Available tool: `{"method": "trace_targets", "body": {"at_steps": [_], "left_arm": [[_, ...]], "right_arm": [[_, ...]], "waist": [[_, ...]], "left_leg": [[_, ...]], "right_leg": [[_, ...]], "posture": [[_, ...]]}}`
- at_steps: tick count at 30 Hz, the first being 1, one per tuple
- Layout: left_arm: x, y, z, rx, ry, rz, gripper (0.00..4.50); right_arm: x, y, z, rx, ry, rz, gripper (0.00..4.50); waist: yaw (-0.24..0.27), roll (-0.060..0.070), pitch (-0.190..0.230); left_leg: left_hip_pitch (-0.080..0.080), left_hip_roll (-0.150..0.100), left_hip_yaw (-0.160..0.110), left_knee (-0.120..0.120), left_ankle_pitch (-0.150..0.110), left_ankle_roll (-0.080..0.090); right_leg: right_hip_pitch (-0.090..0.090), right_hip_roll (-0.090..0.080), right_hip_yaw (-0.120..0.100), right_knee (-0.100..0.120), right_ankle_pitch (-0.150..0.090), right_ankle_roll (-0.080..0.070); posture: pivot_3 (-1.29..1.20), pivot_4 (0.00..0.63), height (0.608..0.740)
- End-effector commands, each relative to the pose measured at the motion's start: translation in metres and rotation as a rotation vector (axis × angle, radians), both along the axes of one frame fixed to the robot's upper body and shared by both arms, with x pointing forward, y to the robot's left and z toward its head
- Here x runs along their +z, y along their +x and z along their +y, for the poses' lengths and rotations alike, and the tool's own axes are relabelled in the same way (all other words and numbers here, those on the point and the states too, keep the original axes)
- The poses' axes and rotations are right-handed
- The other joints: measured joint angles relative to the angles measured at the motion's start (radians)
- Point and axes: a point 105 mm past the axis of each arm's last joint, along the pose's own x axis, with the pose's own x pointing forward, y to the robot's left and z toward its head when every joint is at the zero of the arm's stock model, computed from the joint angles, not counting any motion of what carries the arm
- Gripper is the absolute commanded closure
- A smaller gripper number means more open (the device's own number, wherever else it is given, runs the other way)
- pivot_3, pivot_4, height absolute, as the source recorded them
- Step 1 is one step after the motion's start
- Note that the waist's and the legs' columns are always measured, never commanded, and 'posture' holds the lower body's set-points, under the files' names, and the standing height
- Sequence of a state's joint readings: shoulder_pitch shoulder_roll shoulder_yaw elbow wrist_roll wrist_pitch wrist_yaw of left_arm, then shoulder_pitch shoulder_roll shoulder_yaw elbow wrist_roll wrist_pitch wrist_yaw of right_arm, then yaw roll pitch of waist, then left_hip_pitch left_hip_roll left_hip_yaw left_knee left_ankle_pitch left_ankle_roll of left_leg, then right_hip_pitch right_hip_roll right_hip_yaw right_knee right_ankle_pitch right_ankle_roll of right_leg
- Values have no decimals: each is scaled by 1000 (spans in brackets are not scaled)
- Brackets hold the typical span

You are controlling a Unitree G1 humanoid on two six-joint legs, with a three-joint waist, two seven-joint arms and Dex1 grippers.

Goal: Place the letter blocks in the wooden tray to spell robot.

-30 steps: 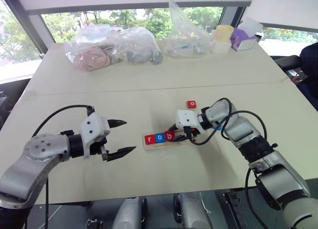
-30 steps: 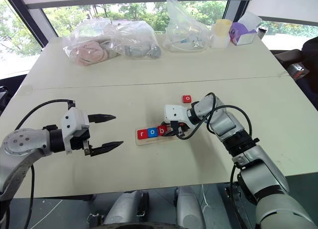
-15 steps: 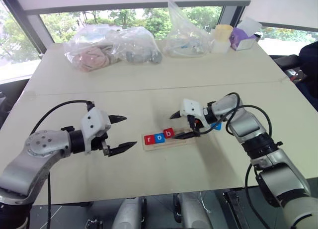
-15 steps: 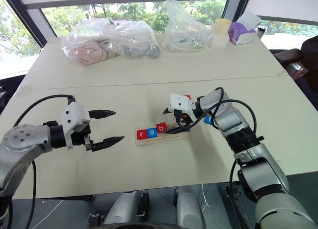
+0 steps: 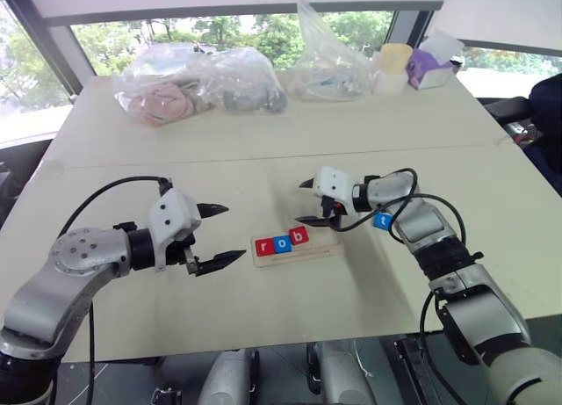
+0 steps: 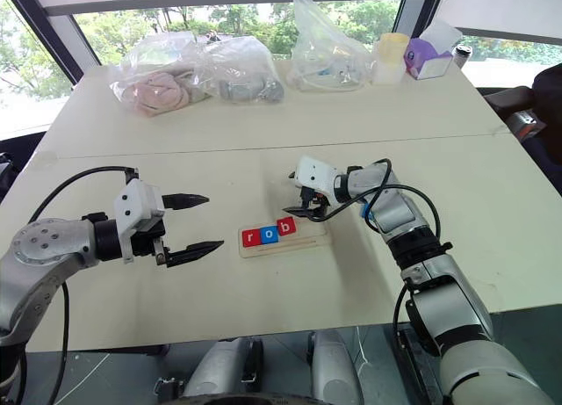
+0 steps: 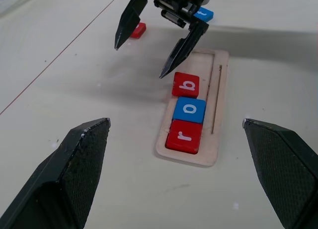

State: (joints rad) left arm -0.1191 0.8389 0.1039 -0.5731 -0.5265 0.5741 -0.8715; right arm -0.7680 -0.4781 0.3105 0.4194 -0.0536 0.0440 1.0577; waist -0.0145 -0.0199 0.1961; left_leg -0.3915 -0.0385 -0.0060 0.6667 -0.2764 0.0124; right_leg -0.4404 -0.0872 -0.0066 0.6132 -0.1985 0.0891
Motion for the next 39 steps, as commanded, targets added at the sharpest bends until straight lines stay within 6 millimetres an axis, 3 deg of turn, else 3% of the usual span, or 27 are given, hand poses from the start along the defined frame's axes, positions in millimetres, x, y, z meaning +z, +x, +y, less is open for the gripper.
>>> {"method": "trace_targets", "body": {"at_steps": [1, 15, 22, 26, 31, 39], "left_arm": [[9, -3, -5, -25, 1, -39, 0], [10, -2, -6, -30, 0, -40, 0], [9, -2, -6, -34, 1, -42, 0], [9, -2, -6, -32, -2, -44, 0], [8, -1, -7, -28, -7, -45, 0], [5, -1, -8, -28, -16, -47, 0]], "right_arm": [[7, -3, 3, 34, 5, -25, 398], [3, -19, 10, 97, 4, 18, 398], [26, 5, -5, -26, 24, -94, 398], [38, 22, -26, -149, 23, -150, 398], [42, 42, -57, -430, 80, -135, 398], [27, 39, -69, -853, 258, 54, 398]], "waist": [[0, 0, 0], [0, 0, 0], [1, 0, 0], [1, 0, 0], [2, 0, 0], [-1, 0, 0]], "left_leg": [[0, 0, 0, 0, 0, 0], [0, 0, 0, 0, 0, 0], [0, 0, 0, 0, 0, 0], [0, 0, 0, 0, 0, 0], [0, 0, 0, 0, 0, 0], [0, 0, 0, 0, 0, 0]], "right_leg": [[0, 0, 0, 0, 0, 0], [0, 0, 0, 0, 0, 0], [0, 0, 0, 0, 0, 0], [0, 0, 0, 0, 0, 0], [0, 0, 0, 0, -1, -1], [-1, 0, 1, 2, 0, -1]], "posture": [[0, 150, 725], [0, 150, 725], [0, 150, 725], [0, 150, 725], [0, 150, 725], [0, 150, 725]]}}
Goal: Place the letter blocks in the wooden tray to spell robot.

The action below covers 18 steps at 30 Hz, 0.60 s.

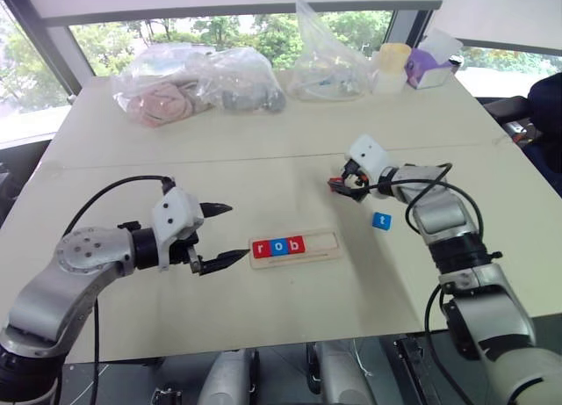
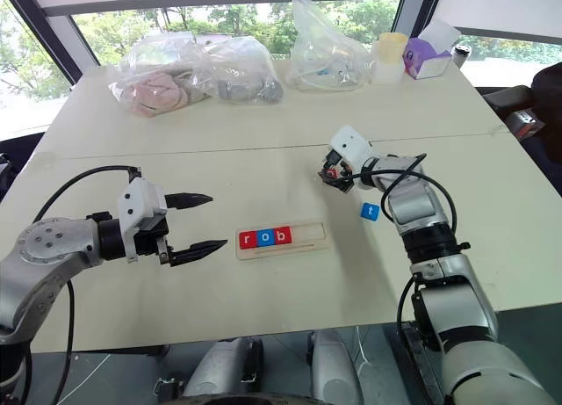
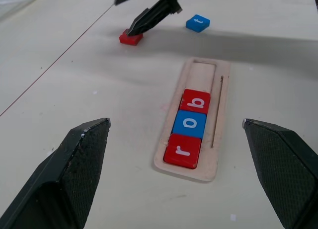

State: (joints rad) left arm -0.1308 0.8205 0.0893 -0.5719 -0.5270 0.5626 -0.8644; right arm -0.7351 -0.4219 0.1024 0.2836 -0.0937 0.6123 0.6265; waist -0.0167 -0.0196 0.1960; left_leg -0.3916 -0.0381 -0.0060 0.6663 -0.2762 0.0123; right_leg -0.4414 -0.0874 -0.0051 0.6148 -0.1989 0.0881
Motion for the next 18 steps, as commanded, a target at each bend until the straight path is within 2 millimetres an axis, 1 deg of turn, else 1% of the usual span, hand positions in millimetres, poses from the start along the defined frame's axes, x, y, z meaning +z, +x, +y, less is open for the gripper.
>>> {"method": "trace_targets", "body": {"at_steps": [1, 3, 7, 9, 13, 18], "left_arm": [[4, -1, -3, -16, 3, -35, 0], [4, -1, -4, -19, 3, -35, 0], [3, -1, -4, -23, 3, -37, 0], [3, -1, -4, -25, 4, -37, 0], [4, 0, -4, -24, 5, -38, 0], [3, 0, -5, -18, 2, -40, 0]], "right_arm": [[15, -1, -3, -171, 122, 1, 398], [10, -5, -2, -251, 180, 41, 398], [1, -8, -1, -328, 199, 70, 398], [-5, -10, 3, -347, 235, 110, 398], [-12, -12, 12, -353, 248, 141, 398], [-22, -8, 17, -404, 276, 172, 398]], "waist": [[2, 0, 0], [3, 0, 0], [4, 0, 0], [3, 0, 0], [2, 0, 0], [-3, 0, -1]], "left_leg": [[0, 0, 0, 0, 0, 0], [0, 0, 0, 0, 0, 0], [0, 0, 0, 0, 0, 0], [0, -1, 0, 0, 0, 0], [0, -1, 0, 0, 0, 0], [0, 0, 0, 0, 0, 0]], "right_leg": [[0, 0, 0, 0, 0, 0], [0, 0, 0, 1, 0, 0], [0, 0, -1, 0, 0, 0], [0, 0, -1, 0, 0, 0], [0, 1, -1, 0, 0, 0], [0, 3, -1, 0, 1, 1]], "posture": [[0, 150, 725], [0, 150, 725], [0, 150, 725], [0, 150, 725], [0, 150, 725], [0, 150, 725]]}}
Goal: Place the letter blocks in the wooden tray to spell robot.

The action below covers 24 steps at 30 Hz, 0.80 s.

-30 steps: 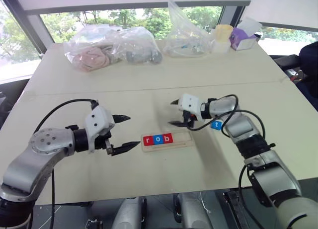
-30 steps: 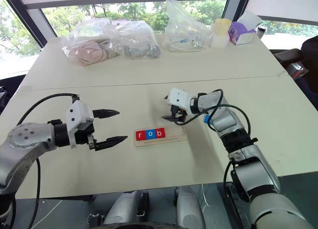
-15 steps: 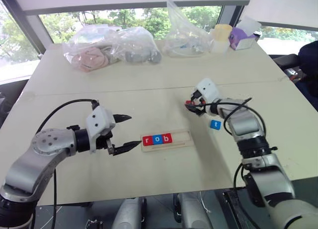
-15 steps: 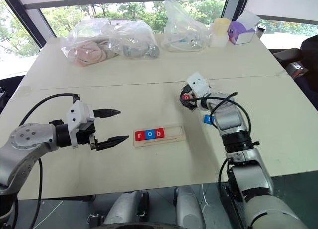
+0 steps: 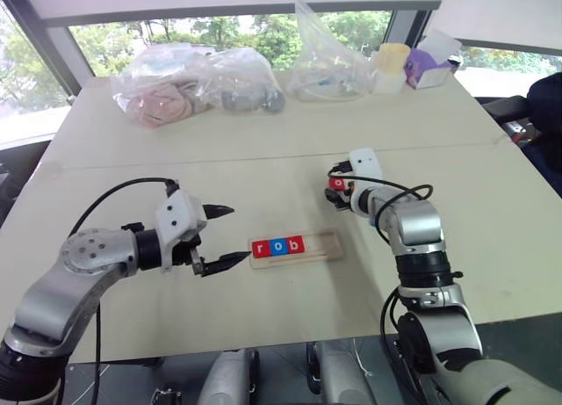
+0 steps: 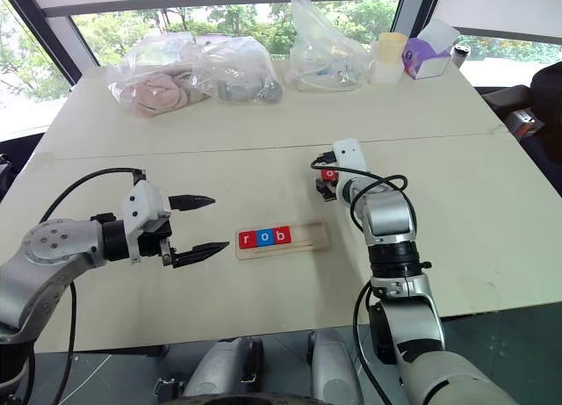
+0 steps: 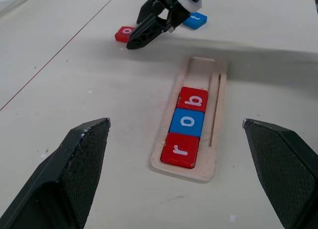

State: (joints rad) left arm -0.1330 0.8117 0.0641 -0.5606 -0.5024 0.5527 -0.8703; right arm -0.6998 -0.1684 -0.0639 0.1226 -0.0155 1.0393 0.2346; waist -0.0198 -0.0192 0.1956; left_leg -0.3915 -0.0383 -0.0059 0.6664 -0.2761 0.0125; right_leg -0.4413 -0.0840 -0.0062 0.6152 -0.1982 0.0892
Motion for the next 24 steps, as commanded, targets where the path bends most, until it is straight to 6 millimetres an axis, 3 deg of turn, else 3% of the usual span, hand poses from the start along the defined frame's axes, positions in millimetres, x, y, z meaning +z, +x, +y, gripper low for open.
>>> {"method": "trace_targets", "body": {"at_steps": [1, 12, 15, 19, 24], "left_arm": [[8, -1, -2, -10, -9, -48, 0], [6, -2, -5, 0, -21, -52, 0], [6, -2, -6, 1, -25, -53, 0], [5, 0, -7, 2, -30, -53, 0], [3, 0, -11, -15, -44, -48, 0]], "right_arm": [[0, 5, 5, -29, 31, 3, 398], [-6, 11, 29, -28, 27, 3, 398], [-8, 12, 32, -26, 26, 9, 1228], [-12, 10, 33, -25, 18, 24, 3272], [1, 0, 9, -82, 17, 12, 3307]], "waist": [[-1, 0, 0], [-5, 0, -1], [-8, 0, -1], [-11, 0, -1], [-10, 0, -1]], "left_leg": [[0, 0, 0, 0, 0, 0], [2, 2, 0, 1, 0, 0], [2, 2, 0, 1, 0, 0], [2, 2, 0, 1, 0, 0], [1, 2, 0, 0, 0, 0]], "right_leg": [[0, 0, 0, 0, 0, 0], [1, 2, 0, 0, 0, -2], [1, 2, 0, 0, 1, -3], [1, 2, 0, 0, 1, -3], [1, 2, 0, 0, 1, -3]], "posture": [[0, 150, 725], [0, 150, 725], [0, 150, 725], [0, 150, 725], [0, 150, 725]]}}
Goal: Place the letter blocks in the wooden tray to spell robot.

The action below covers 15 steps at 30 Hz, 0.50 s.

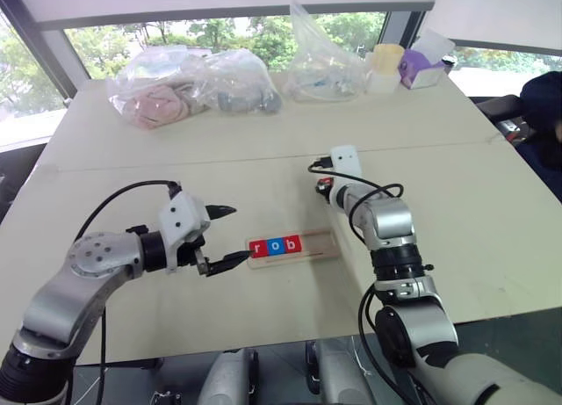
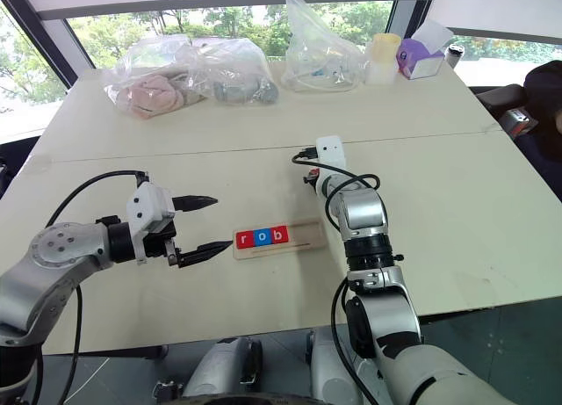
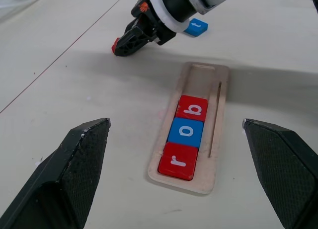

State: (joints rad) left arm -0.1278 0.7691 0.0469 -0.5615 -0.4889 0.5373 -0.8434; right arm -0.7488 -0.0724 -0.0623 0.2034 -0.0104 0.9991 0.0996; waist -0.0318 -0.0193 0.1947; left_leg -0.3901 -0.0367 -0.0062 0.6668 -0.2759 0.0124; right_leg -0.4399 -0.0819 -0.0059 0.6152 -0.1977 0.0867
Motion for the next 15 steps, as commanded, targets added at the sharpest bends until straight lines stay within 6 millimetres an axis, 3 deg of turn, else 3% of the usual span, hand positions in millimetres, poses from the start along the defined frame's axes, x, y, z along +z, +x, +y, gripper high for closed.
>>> {"method": "trace_targets", "body": {"at_steps": [1, 5, 8, 15], "left_arm": [[5, -1, -7, -28, -8, -38, 0], [2, -1, -9, -46, -17, -31, 0], [-2, -1, -8, -55, -14, -21, 0], [-4, 3, -12, -82, -26, -19, 0]], "right_arm": [[8, -11, -21, -44, 5, 9, 3307], [36, -48, -52, -46, -56, -40, 3307], [40, -79, -65, -65, -59, 4, 3307], [34, -126, -80, -70, -89, -30, 3307]], "waist": [[5, 0, 0], [26, 1, 1], [17, 1, 1], [20, 1, 1]], "left_leg": [[0, 0, 0, 0, 0, 0], [-3, -1, -1, 0, 0, 0], [-4, -1, 0, 0, 0, 1], [-3, 1, -1, -1, 0, 1]], "right_leg": [[0, 0, 0, 0, 0, 0], [-2, -1, -1, -1, 0, 0], [-2, -1, -1, -3, 0, 0], [-2, 1, -1, -2, -2, -2]], "posture": [[0, 150, 725], [0, 150, 725], [0, 150, 725], [0, 150, 725]]}}
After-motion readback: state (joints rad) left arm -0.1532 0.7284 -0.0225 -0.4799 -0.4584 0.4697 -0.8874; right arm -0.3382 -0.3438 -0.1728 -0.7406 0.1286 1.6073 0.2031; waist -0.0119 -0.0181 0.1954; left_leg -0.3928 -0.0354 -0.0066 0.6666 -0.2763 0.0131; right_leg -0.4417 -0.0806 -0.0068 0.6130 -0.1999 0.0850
